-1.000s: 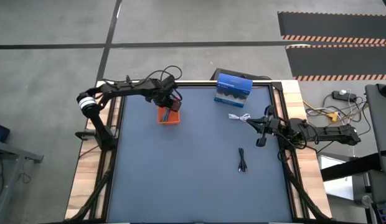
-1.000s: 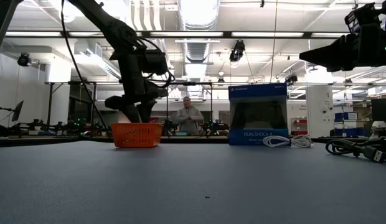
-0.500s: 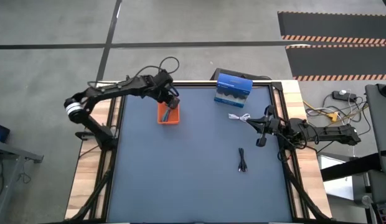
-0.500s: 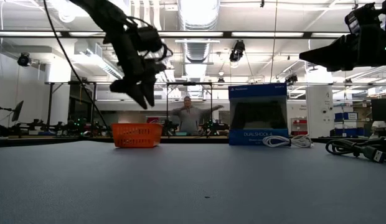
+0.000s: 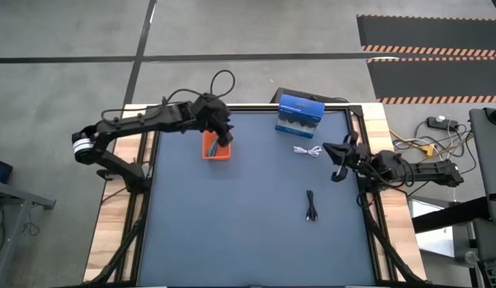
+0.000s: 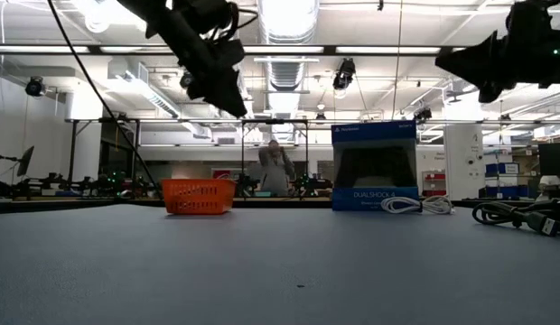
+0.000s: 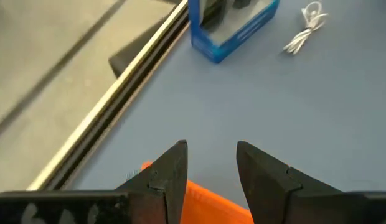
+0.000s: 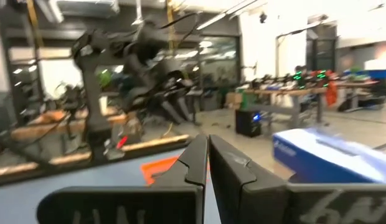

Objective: Pick and place USB-C Cables
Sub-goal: Put the green charger cable into the orange bin

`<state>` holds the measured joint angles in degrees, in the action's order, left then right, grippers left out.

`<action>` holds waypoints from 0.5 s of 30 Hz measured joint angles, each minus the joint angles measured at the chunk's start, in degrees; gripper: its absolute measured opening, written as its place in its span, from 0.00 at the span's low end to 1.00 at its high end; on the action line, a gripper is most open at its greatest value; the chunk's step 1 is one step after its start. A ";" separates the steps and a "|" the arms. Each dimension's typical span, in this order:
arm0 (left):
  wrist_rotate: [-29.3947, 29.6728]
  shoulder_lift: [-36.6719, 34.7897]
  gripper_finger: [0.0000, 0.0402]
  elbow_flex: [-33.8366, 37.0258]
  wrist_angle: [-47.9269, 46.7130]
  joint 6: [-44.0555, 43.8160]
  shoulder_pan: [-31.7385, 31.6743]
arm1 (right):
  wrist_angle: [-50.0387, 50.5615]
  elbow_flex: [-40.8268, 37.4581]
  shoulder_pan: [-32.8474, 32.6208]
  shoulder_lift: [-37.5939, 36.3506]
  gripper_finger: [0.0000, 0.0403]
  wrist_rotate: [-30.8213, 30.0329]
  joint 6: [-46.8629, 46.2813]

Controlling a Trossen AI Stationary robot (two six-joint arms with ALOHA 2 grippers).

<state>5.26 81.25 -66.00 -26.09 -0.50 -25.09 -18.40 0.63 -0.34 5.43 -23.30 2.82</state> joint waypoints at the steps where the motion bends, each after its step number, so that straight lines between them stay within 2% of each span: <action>1: 0.03 0.13 0.31 0.06 0.65 0.90 0.14 | -0.90 0.02 0.00 0.00 0.02 -0.83 0.41; 5: 0.14 0.73 0.31 1.69 2.15 1.48 0.19 | -5.04 0.00 0.00 0.00 0.02 -2.90 2.47; 8: 0.24 0.51 0.29 4.03 2.56 0.37 0.03 | -7.90 0.02 0.00 -0.02 0.02 -2.21 3.23; 15: 0.22 0.47 0.12 9.84 4.53 -3.63 -0.04 | -7.97 1.11 -0.02 2.01 0.02 2.74 6.89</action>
<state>5.48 81.71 -56.16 -21.56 -4.13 -25.12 -26.37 1.74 -0.36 7.44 -20.56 9.72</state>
